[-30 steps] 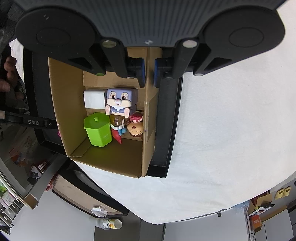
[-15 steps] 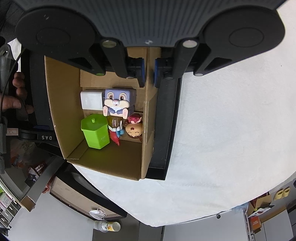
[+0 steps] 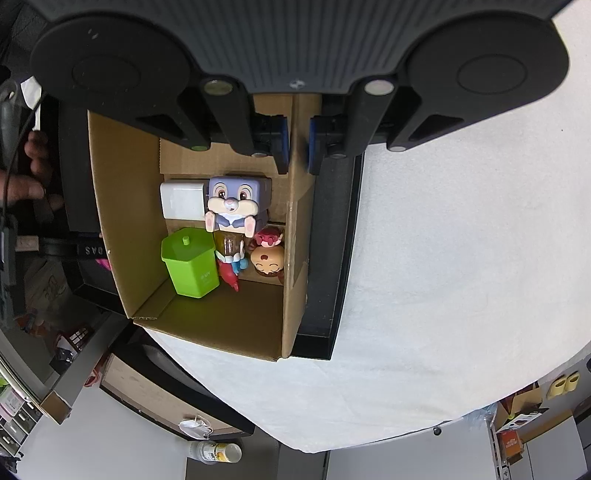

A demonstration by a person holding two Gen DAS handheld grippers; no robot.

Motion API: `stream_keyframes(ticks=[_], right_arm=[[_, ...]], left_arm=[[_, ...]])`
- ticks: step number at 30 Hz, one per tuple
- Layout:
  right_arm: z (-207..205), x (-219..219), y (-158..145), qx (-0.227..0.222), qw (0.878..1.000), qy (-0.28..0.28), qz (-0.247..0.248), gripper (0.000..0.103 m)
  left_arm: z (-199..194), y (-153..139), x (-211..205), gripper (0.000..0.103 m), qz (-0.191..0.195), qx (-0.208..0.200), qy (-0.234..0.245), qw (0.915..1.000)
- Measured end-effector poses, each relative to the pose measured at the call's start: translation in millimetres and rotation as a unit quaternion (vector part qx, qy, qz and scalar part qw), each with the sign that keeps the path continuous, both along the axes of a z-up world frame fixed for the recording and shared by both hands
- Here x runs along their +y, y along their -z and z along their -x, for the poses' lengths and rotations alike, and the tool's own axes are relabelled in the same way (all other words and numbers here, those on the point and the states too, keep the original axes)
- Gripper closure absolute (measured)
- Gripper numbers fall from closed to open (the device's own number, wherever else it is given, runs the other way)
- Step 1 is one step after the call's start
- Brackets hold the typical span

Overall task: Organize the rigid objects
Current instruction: 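Close the right gripper on the pink dinosaur toy and lift it, then carry the pink dinosaur with the right gripper over the box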

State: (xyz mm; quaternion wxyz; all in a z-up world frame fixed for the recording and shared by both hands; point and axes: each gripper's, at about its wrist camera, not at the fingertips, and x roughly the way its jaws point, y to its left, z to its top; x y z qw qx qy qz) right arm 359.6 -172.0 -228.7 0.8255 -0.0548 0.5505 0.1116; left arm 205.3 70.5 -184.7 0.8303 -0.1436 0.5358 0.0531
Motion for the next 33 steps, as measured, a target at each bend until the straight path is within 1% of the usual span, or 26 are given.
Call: stream_keyframes(ticks=[8, 18, 27, 33], right_arm=[[18, -9, -17, 0.0, 1.0, 0.006, 0.004, 0.053], [30, -11, -46, -0.013, 1.0, 0.006, -0.005, 0.053], [42, -2, -80, -0.035, 0.999, -0.012, -0.023, 0.053], [50, 12, -105, -0.053, 0.997, -0.035, -0.033, 0.053]], left_arm=[[1, 0, 1, 0.094, 0.002, -0.001, 0.002, 1.0], [1, -2, -1, 0.094, 0.0, 0.0, 0.005, 1.0], [1, -2, -2, 0.094, -0.002, 0.003, 0.006, 1.0], [2, -5, -1, 0.094, -0.002, -0.001, 0.004, 1.0]])
